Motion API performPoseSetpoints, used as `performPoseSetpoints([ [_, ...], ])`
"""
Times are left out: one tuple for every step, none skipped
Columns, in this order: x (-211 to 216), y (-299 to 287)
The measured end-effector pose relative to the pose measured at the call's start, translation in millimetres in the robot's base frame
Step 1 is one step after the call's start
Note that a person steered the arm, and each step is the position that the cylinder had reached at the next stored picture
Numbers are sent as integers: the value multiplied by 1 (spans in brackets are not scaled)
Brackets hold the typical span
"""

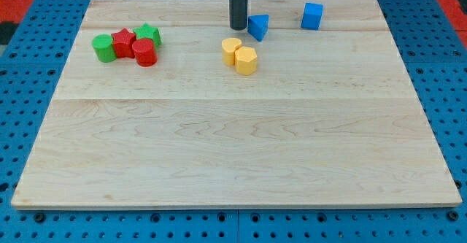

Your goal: Slide the blue triangle down and right

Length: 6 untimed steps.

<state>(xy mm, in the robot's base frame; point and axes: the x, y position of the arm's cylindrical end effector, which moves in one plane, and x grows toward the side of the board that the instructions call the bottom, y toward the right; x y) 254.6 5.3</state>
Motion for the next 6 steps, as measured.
performPoseSetpoints([
  [-1, 33],
  [19, 54],
  [34, 76],
  [36, 95],
  [30, 70],
  [20, 17],
])
